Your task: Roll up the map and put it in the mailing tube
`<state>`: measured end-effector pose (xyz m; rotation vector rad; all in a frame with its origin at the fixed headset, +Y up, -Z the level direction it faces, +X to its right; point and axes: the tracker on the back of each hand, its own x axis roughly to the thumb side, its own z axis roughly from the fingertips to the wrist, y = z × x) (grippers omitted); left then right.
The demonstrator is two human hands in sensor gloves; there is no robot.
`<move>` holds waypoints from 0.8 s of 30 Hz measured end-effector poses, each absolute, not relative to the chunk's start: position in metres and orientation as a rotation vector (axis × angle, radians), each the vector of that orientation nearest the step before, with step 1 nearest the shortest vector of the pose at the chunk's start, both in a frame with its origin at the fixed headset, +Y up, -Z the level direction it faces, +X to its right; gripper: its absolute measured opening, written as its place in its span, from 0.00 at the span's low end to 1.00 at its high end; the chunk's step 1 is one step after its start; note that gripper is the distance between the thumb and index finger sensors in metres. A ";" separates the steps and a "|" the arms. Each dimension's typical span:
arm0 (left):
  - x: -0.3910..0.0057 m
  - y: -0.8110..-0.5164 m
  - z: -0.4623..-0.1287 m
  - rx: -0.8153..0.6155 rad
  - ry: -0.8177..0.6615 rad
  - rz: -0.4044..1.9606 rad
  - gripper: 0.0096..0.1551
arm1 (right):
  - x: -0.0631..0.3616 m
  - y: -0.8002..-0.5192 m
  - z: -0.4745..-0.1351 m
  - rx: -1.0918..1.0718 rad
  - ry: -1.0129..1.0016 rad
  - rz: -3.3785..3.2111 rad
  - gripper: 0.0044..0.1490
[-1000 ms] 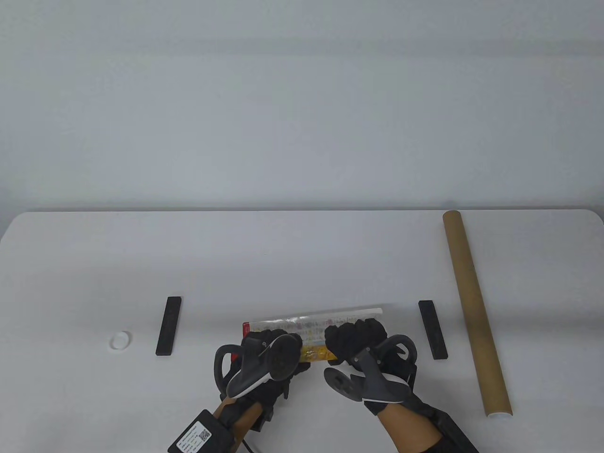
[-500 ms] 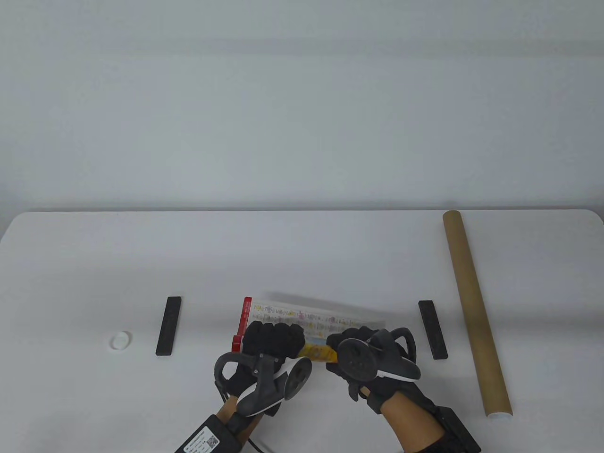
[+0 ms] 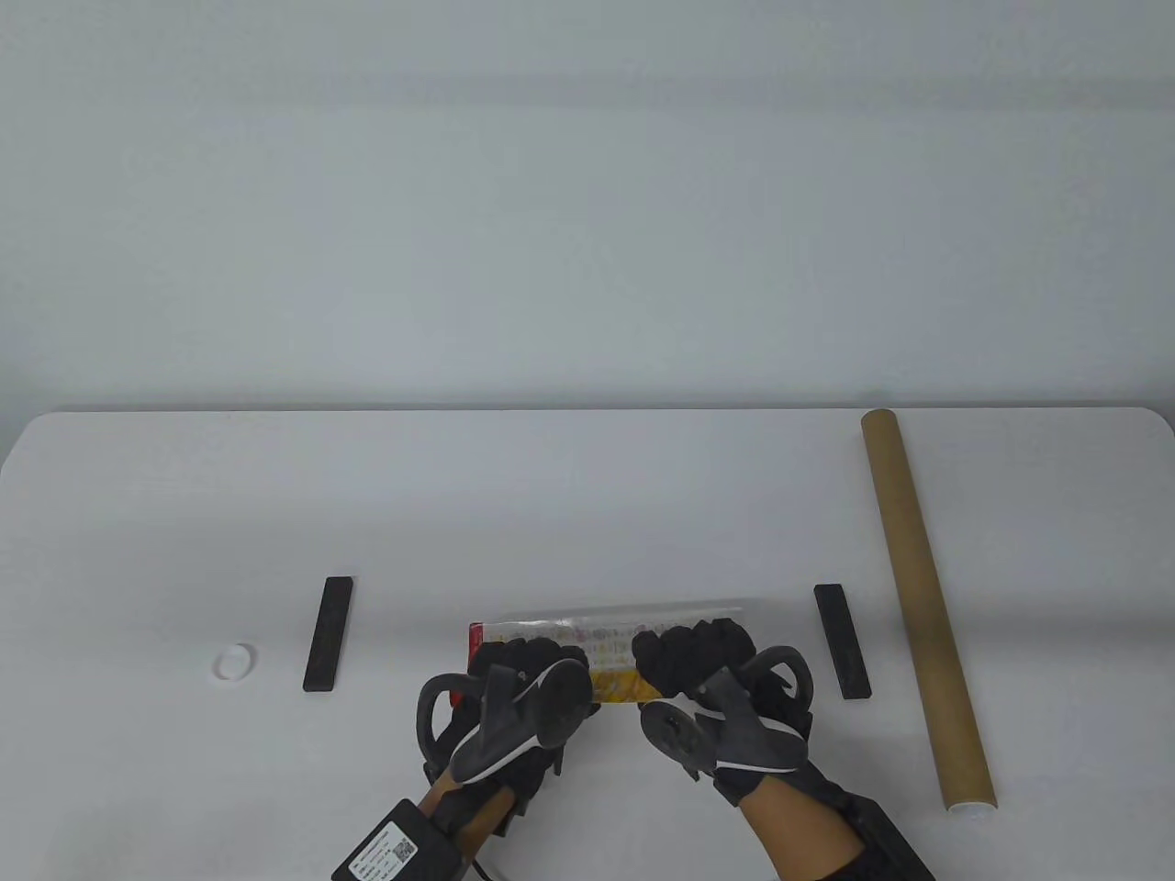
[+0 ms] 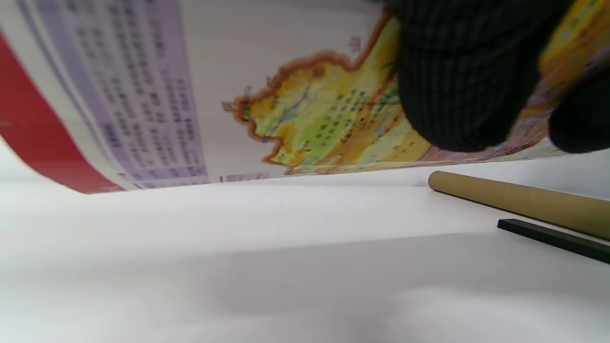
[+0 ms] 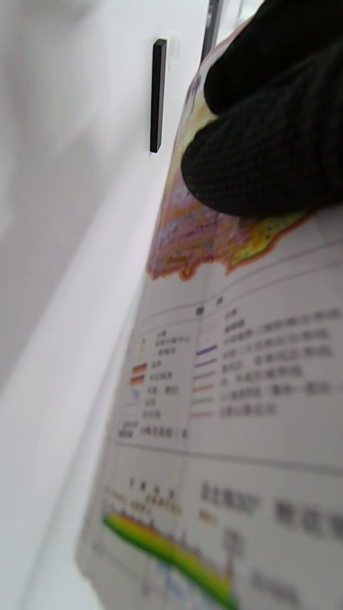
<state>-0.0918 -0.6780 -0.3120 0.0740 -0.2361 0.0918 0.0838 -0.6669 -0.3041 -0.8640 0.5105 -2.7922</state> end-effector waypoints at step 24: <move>-0.079 -0.676 -0.299 0.276 -0.287 -0.098 0.28 | 0.098 -0.672 -0.321 -0.924 0.130 -3.078 0.35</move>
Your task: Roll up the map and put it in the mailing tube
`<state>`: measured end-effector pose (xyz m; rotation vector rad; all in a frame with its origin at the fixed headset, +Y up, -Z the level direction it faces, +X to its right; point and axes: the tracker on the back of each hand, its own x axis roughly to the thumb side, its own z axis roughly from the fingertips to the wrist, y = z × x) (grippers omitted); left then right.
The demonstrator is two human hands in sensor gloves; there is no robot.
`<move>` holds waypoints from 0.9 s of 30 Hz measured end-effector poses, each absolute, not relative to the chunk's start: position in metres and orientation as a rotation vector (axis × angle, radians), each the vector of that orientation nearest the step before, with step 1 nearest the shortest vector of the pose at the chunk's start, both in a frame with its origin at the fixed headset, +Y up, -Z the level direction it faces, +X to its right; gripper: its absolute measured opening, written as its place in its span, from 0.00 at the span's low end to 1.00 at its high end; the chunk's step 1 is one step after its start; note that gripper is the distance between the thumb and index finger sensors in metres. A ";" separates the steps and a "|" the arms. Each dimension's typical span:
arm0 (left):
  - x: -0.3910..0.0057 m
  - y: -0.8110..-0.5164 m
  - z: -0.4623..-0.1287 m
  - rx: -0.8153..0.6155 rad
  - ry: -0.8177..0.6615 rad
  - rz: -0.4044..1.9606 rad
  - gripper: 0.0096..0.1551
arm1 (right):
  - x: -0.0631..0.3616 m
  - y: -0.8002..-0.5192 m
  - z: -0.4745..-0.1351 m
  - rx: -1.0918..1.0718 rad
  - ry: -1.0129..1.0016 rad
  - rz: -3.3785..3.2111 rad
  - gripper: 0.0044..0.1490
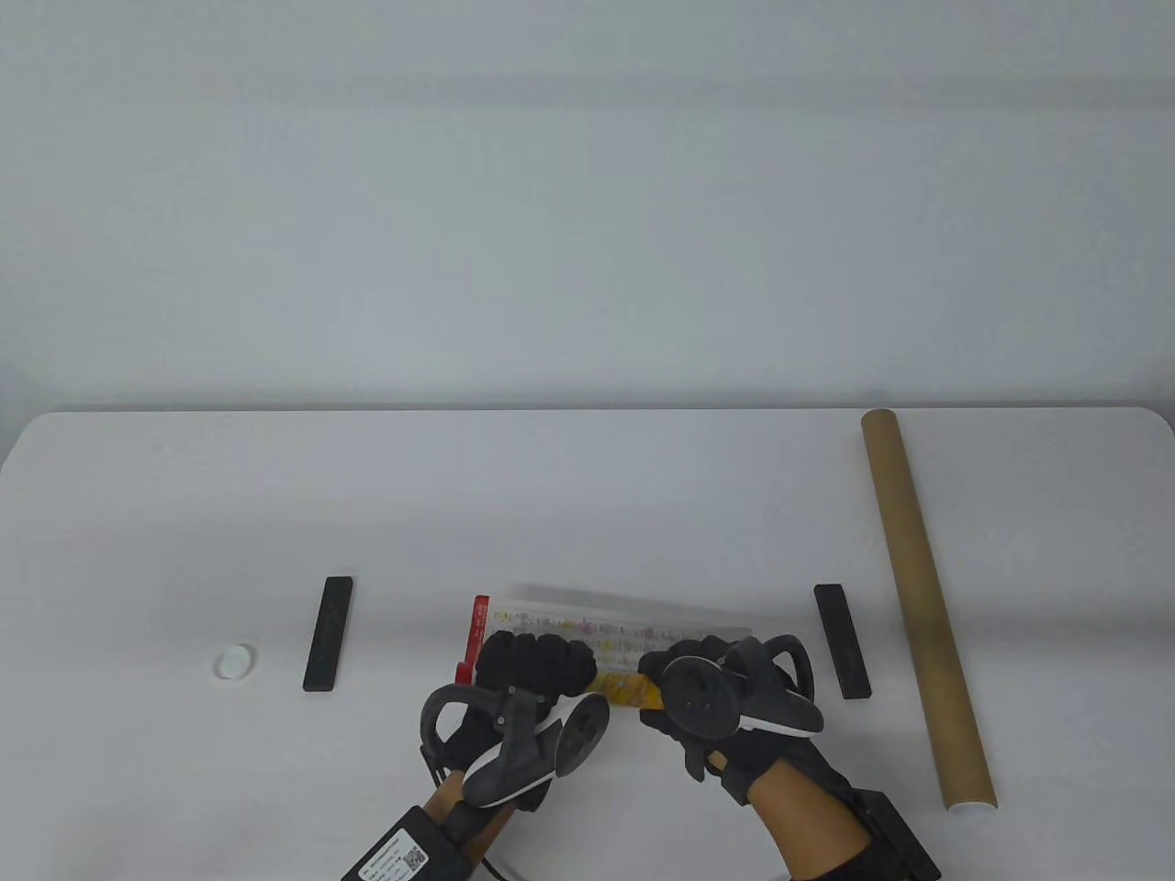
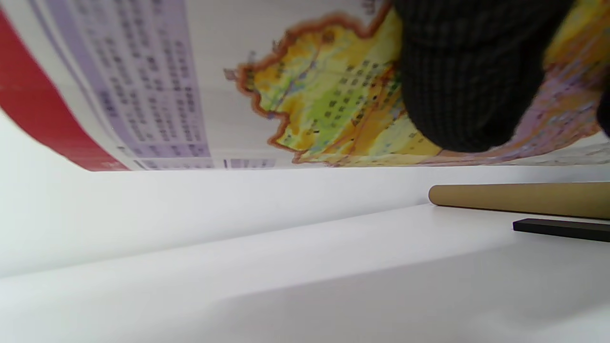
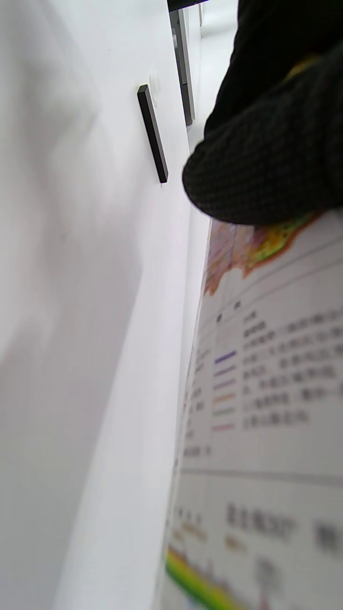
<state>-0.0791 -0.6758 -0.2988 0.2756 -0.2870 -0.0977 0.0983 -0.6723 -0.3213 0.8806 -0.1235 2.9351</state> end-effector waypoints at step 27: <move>-0.085 -0.678 -0.300 0.299 -0.277 -0.056 0.34 | 0.107 -0.671 -0.325 0.847 -0.120 2.938 0.34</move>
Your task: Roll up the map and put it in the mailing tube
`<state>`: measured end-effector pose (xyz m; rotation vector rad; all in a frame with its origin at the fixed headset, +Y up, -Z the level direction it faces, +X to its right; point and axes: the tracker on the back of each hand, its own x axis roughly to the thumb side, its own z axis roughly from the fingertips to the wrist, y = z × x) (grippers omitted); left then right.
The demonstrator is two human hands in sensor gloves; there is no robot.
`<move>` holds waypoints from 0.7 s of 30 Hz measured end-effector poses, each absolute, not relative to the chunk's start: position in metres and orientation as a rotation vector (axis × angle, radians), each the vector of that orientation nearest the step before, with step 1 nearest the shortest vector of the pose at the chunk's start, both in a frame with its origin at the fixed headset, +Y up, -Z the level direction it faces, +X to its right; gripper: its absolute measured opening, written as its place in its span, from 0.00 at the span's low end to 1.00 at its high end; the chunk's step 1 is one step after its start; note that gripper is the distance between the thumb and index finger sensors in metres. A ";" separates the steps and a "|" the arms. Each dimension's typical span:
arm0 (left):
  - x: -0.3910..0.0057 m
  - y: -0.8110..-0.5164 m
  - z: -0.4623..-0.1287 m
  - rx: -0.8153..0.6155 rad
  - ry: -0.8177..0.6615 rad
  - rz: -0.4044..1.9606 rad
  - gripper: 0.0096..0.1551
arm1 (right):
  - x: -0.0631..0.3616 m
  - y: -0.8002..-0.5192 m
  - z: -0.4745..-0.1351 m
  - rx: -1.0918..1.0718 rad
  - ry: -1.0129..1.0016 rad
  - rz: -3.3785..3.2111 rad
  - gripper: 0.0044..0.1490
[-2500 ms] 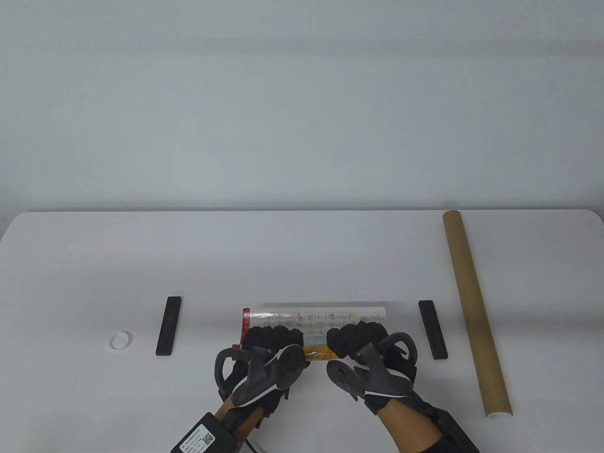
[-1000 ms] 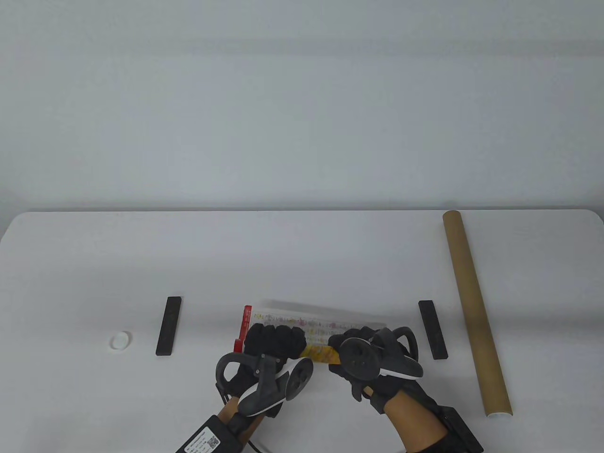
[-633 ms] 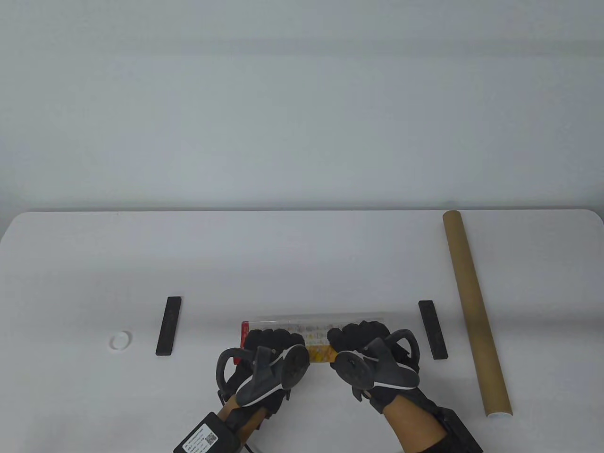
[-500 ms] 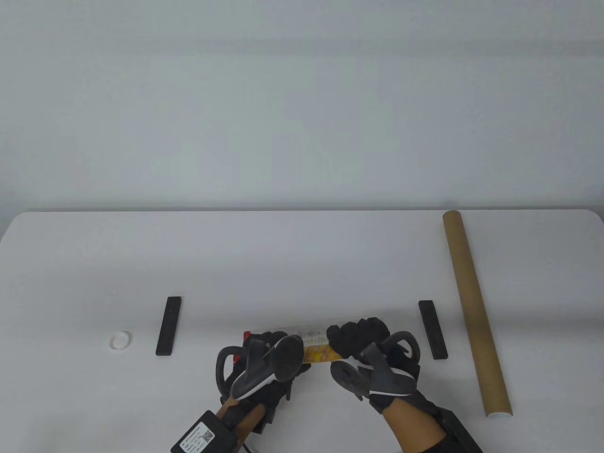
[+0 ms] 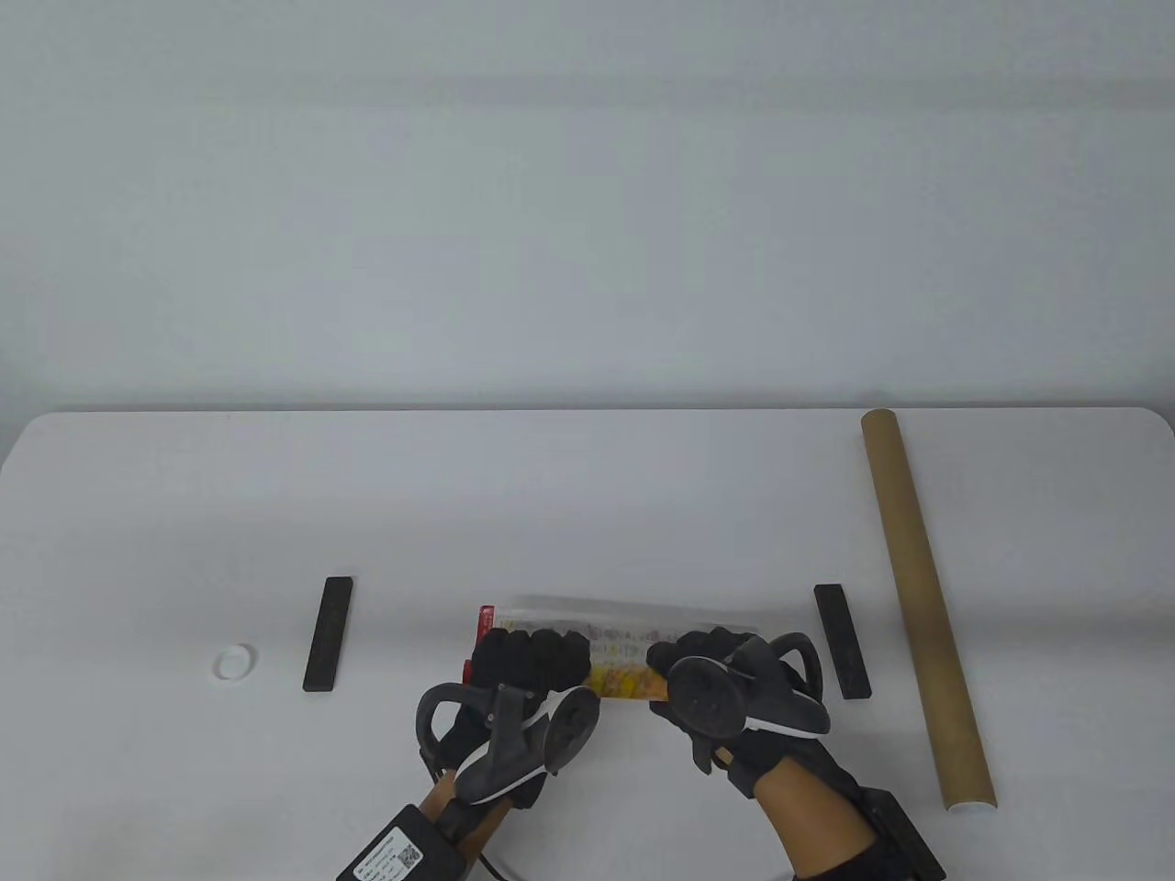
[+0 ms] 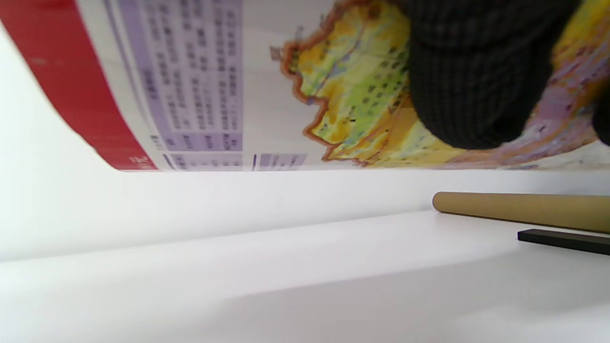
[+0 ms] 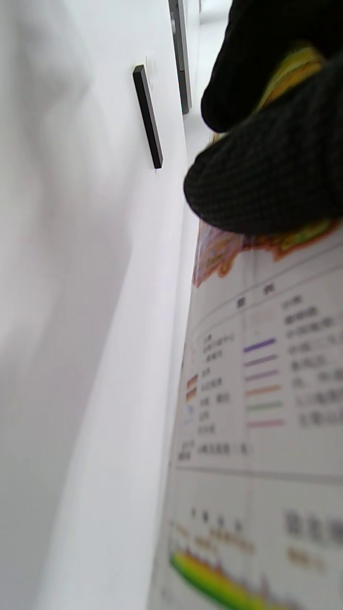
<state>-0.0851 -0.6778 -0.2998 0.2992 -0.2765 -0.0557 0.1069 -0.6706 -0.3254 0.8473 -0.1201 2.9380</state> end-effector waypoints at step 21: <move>-0.099 -0.686 -0.316 0.005 -0.252 0.132 0.27 | 0.095 -0.670 -0.312 0.960 -0.436 3.102 0.35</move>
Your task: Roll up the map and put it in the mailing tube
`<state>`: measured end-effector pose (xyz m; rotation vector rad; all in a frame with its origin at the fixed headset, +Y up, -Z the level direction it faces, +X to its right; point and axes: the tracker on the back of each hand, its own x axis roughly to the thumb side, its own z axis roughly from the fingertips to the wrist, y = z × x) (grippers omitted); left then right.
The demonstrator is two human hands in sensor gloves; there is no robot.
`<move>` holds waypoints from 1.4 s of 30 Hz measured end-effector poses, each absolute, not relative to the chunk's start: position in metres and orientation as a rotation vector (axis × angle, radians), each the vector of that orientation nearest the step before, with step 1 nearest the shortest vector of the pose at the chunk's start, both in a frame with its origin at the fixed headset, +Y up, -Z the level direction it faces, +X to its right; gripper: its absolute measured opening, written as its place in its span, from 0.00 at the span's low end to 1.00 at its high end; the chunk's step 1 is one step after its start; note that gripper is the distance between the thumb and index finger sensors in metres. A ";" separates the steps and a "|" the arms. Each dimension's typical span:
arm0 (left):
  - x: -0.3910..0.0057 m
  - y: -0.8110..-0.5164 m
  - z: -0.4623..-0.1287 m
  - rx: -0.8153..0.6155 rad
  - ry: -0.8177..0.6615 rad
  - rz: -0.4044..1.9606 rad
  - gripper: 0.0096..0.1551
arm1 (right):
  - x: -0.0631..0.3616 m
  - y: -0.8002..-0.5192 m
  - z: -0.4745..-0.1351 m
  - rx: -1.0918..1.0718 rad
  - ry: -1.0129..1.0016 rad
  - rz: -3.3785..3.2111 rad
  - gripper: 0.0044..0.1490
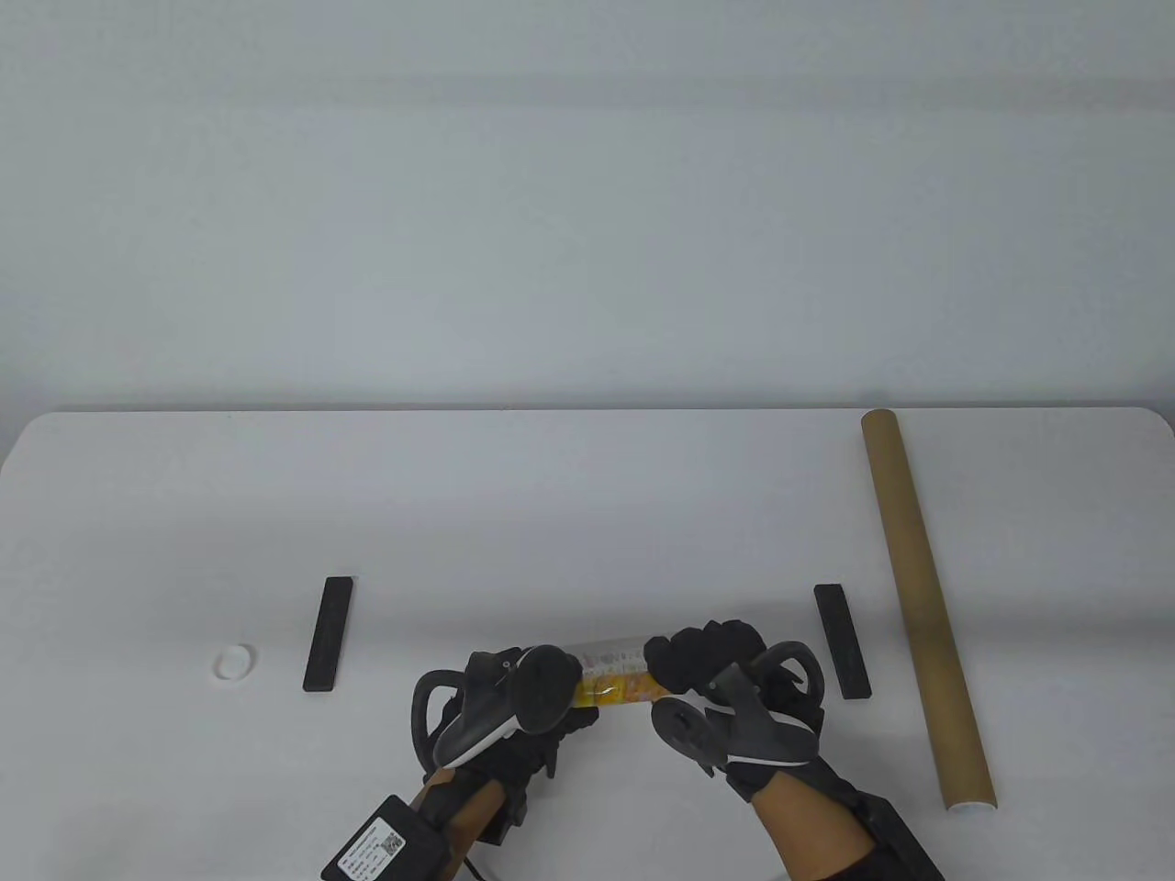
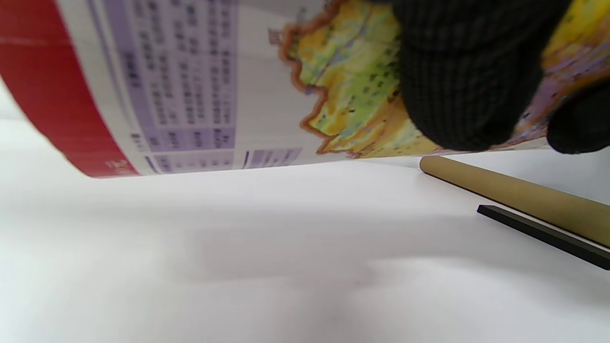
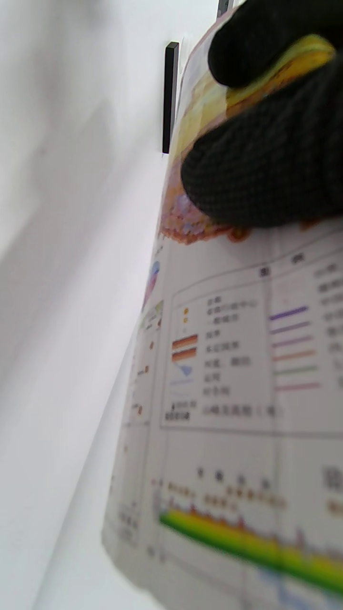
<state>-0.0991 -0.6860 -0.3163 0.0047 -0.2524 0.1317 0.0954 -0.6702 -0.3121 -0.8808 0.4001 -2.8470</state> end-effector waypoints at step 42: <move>-0.097 -0.693 -0.316 0.109 -0.241 0.012 0.31 | 0.099 -0.684 -0.321 -0.901 0.313 -2.918 0.34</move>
